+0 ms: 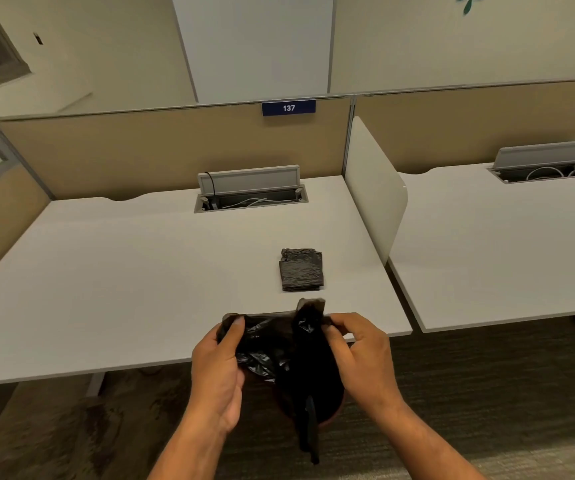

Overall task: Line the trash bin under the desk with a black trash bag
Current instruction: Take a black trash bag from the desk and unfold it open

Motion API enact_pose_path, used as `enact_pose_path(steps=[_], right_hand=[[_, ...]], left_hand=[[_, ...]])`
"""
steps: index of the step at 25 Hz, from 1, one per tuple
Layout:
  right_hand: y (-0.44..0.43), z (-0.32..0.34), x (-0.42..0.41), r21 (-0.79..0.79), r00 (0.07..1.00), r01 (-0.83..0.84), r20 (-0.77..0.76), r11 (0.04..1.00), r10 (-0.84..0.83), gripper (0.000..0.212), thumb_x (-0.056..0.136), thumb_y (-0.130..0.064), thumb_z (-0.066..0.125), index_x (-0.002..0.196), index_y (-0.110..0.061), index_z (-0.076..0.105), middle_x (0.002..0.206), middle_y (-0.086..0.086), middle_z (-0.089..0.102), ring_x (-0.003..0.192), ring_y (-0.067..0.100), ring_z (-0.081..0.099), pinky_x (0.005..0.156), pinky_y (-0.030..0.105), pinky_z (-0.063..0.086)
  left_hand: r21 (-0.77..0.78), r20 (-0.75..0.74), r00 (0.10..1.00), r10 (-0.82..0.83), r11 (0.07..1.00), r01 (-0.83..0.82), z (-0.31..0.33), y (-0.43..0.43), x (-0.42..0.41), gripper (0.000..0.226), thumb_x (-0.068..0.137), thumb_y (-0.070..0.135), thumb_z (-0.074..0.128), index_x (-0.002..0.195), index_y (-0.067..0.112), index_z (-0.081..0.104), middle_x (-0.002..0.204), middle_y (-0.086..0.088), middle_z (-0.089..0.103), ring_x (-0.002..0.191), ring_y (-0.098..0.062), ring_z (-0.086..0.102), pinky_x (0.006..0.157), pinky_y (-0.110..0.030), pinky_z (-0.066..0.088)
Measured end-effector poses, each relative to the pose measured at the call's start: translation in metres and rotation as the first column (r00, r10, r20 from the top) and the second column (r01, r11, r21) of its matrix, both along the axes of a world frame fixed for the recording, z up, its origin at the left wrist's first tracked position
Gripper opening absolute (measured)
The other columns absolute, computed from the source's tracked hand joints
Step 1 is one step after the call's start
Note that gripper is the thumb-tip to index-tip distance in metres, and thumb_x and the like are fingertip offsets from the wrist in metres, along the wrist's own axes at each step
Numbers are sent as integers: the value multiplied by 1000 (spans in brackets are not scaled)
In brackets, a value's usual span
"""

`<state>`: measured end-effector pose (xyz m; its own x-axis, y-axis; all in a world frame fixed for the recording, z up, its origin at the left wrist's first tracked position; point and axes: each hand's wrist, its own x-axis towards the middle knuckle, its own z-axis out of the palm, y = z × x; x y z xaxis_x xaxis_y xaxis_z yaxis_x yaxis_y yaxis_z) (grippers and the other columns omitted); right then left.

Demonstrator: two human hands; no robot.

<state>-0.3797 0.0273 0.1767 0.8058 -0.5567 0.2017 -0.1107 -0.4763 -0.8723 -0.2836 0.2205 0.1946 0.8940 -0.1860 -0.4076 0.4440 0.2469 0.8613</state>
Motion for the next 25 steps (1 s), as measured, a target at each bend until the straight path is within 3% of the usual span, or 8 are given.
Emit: enact_pose_path(steps=[7, 9, 12, 14, 17, 19, 21, 25], right_hand=[[-17, -16, -15, 192, 989, 69, -139, 979, -43, 26, 100, -19, 66, 101, -44, 73, 98, -20, 77, 99, -1, 72, 84, 26, 60], [-19, -12, -20, 171, 997, 74, -33, 983, -69, 30, 96, -15, 64, 110, -41, 70, 106, -18, 74, 106, 4, 69, 87, 28, 55], [-17, 11, -14, -87, 981, 20, 195, 996, -3, 31, 96, -34, 61, 125, -28, 70, 124, -23, 69, 122, 3, 64, 101, 28, 48], [-17, 32, -2, -195, 990, -81, 94, 978, 101, 40, 97, -51, 61, 130, -30, 70, 127, -24, 69, 123, -3, 61, 105, 26, 45], [-13, 51, 18, -137, 896, -381, -300, 915, 328, 51, 91, -64, 62, 133, -35, 68, 126, -22, 70, 114, -2, 64, 100, 26, 51], [-5, 47, 26, -53, 811, -482, -403, 874, 423, 31, 94, -53, 66, 115, -33, 75, 106, -14, 76, 96, 3, 69, 87, 28, 58], [1, 41, 30, -30, 839, -448, -360, 893, 409, 14, 98, -38, 65, 92, -30, 74, 84, -10, 73, 80, 7, 68, 75, 28, 55], [2, 31, 31, 26, 938, -215, -274, 976, 214, 22, 98, -36, 67, 84, -21, 74, 78, 1, 73, 75, 15, 69, 68, 32, 52]], left_hand=[[140, 132, 991, -33, 990, 15, 6, 5, 20, 19, 104, 21, 70, 97, 19, 88, 104, -12, 86, 102, -26, 80, 95, -42, 61], [244, 207, 969, -134, 966, 82, 9, 4, 20, 21, 104, 19, 69, 99, 29, 87, 103, -2, 87, 98, -16, 81, 87, -33, 63], [382, 285, 881, -377, 888, 256, 10, 0, 16, 32, 103, 12, 67, 101, 38, 86, 105, 10, 86, 99, -4, 79, 78, -19, 63], [432, 299, 808, -507, 827, 359, 12, -4, 15, 33, 103, 10, 68, 102, 38, 85, 107, 11, 85, 102, -5, 78, 82, -19, 63], [486, 348, 718, -603, 771, 412, 18, -11, 16, 33, 103, 11, 68, 102, 39, 84, 106, 12, 84, 105, -4, 76, 85, -16, 61], [483, 379, 714, -588, 784, 390, 19, -13, 15, 33, 102, 11, 68, 102, 41, 83, 107, 14, 83, 106, -3, 76, 86, -22, 64], [451, 392, 777, -492, 839, 304, 15, -15, 12, 30, 100, 15, 73, 108, 44, 79, 111, 17, 80, 107, -2, 75, 90, -28, 64], [481, 370, 914, -168, 876, -34, 4, -9, -6, 33, 93, 42, 79, 122, 48, 63, 125, 17, 61, 117, -7, 62, 91, -33, 55]])
